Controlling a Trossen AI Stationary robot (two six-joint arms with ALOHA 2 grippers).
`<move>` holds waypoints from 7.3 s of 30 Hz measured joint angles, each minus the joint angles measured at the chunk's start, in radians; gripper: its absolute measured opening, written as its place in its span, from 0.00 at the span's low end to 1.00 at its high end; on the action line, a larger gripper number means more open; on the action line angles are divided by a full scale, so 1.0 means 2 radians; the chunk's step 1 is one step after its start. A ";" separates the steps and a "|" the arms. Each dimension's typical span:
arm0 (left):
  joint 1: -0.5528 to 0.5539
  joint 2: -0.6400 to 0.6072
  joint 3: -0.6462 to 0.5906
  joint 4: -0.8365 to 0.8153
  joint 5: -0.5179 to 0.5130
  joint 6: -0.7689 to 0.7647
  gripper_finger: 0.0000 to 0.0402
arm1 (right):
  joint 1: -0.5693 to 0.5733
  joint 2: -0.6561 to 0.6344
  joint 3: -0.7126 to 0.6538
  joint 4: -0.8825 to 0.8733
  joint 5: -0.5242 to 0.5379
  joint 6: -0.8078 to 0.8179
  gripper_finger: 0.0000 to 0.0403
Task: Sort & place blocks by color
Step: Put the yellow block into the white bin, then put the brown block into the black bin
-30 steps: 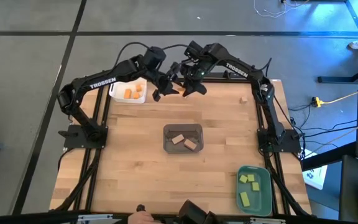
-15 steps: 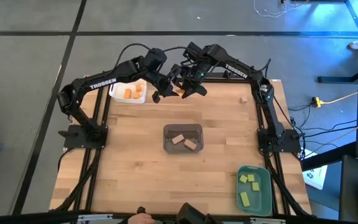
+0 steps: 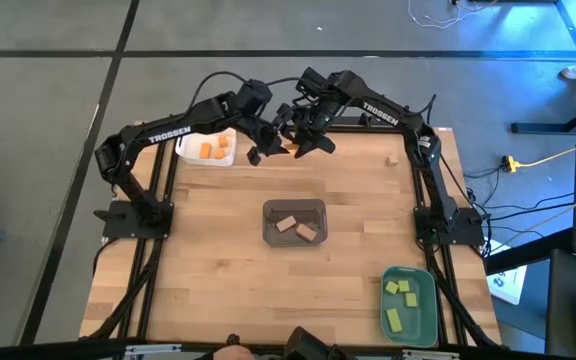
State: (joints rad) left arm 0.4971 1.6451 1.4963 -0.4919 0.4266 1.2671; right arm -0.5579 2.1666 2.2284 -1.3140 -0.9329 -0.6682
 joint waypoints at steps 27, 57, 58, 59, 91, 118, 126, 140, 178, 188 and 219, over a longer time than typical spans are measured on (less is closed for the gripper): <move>-0.004 -0.015 -0.001 -0.024 -0.104 -0.035 0.12 | 0.001 0.000 0.002 -0.002 0.083 0.001 0.33; 0.037 -0.096 -0.001 -0.084 -0.162 -0.286 0.11 | 0.010 0.000 0.001 0.022 0.239 0.055 0.33; 0.038 -0.096 -0.001 -0.084 -0.169 -0.293 0.11 | 0.010 0.000 0.001 0.022 0.248 0.055 0.33; 0.038 -0.096 -0.001 -0.086 -0.175 -0.298 0.11 | 0.010 0.000 0.001 0.023 0.255 0.056 0.33; 0.038 -0.096 -0.001 -0.121 -0.209 -0.355 0.10 | 0.059 0.001 -0.244 0.385 0.307 0.175 0.33; 0.039 -0.221 0.000 -0.132 -0.267 -0.357 0.10 | 0.062 0.156 0.052 0.436 0.238 0.223 0.33; 0.039 -0.221 0.000 -0.144 -0.277 -0.359 0.10 | 0.062 0.163 0.052 0.531 0.218 0.214 0.33; 0.039 -0.221 0.000 -0.147 -0.274 -0.384 0.10 | 0.063 0.207 0.051 0.647 0.246 0.269 0.33; 0.039 -0.221 0.000 -0.156 -0.275 -0.402 0.10 | 0.064 0.184 0.055 0.616 0.268 0.296 0.41; 0.040 -0.220 -0.001 -0.182 -0.316 -0.473 0.10 | 0.061 0.059 0.063 0.354 0.344 0.243 0.41; 0.057 -0.075 -0.002 -0.153 -0.204 -0.576 0.10 | -0.083 -0.074 -0.063 -0.127 0.568 0.511 0.41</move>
State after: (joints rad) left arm 0.6121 1.4955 1.4914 -0.7987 0.0180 0.1150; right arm -0.7233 2.0180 2.1018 -1.5690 0.2035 0.3542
